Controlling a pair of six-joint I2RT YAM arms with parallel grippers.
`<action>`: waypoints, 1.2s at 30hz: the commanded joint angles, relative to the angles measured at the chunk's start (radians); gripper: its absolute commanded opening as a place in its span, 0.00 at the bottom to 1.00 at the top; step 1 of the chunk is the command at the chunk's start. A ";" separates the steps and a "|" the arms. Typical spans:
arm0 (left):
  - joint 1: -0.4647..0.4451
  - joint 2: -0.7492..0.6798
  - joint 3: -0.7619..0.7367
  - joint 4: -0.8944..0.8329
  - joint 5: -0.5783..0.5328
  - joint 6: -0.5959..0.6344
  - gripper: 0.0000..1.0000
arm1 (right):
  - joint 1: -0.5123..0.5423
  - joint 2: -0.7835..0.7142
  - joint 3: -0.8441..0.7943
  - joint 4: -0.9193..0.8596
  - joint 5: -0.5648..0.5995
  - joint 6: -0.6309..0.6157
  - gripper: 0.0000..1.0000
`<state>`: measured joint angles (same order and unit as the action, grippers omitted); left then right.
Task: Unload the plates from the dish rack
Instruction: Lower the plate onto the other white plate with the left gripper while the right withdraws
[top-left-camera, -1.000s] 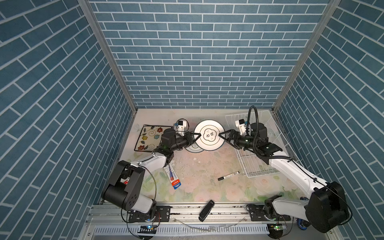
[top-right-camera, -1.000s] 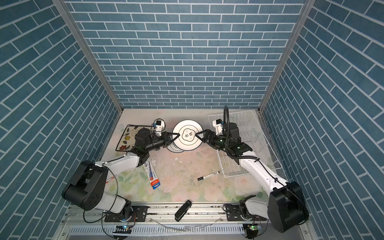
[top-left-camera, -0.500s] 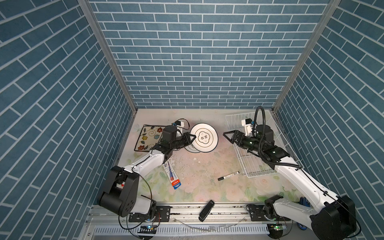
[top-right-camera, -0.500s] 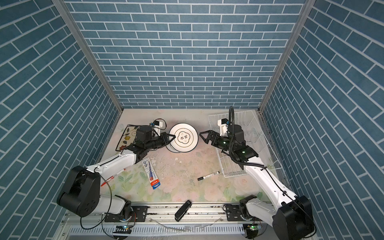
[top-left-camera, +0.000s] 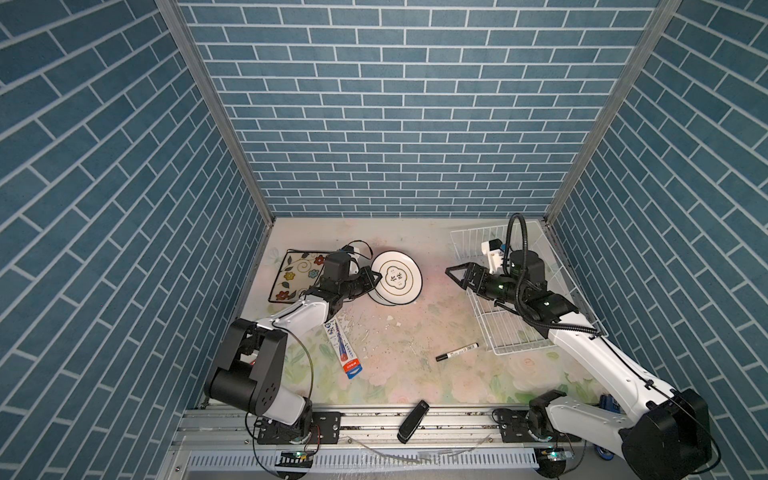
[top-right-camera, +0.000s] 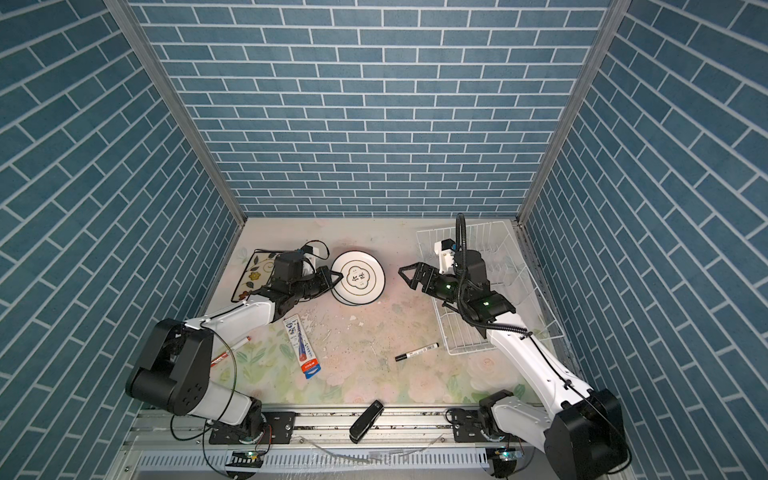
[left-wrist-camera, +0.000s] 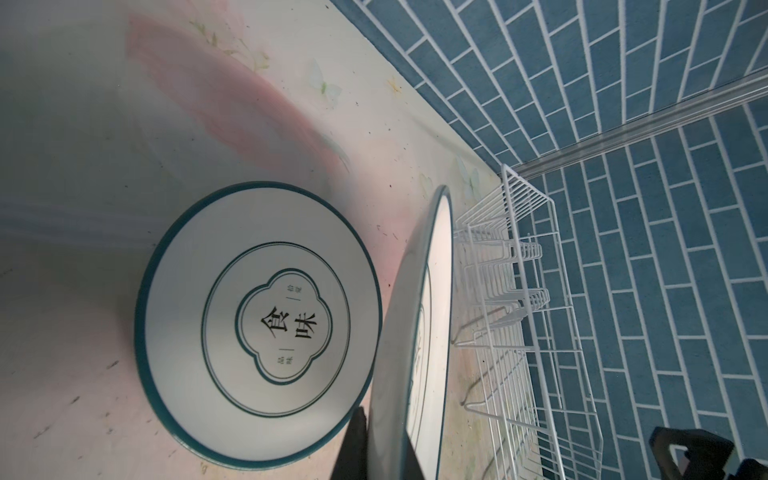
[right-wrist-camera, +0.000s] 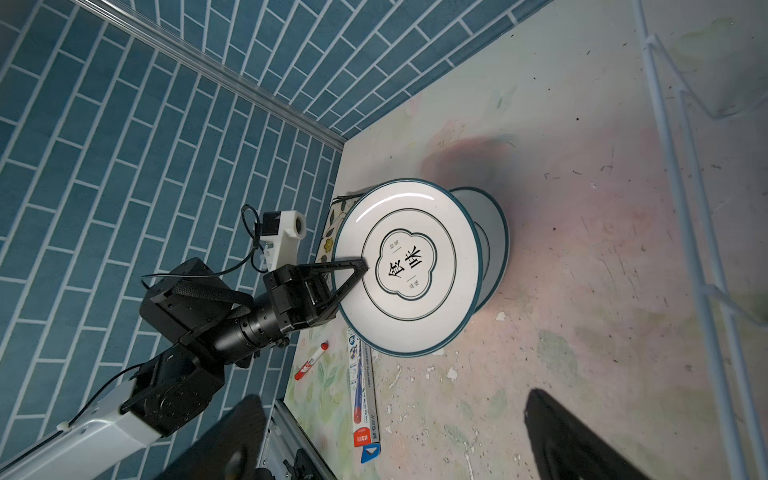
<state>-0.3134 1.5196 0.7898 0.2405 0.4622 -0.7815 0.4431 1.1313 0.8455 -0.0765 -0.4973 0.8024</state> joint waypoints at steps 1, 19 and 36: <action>0.018 0.026 0.034 0.057 0.009 0.004 0.00 | 0.003 0.020 -0.014 0.014 -0.036 -0.040 0.98; 0.056 0.171 0.070 0.147 0.052 -0.041 0.00 | 0.003 0.081 0.022 -0.011 -0.076 -0.060 0.98; 0.059 0.241 0.073 0.183 0.063 -0.066 0.00 | 0.002 0.114 0.037 -0.017 -0.090 -0.068 0.97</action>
<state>-0.2619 1.7470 0.8337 0.3813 0.5095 -0.8429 0.4431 1.2392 0.8474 -0.0914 -0.5713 0.7757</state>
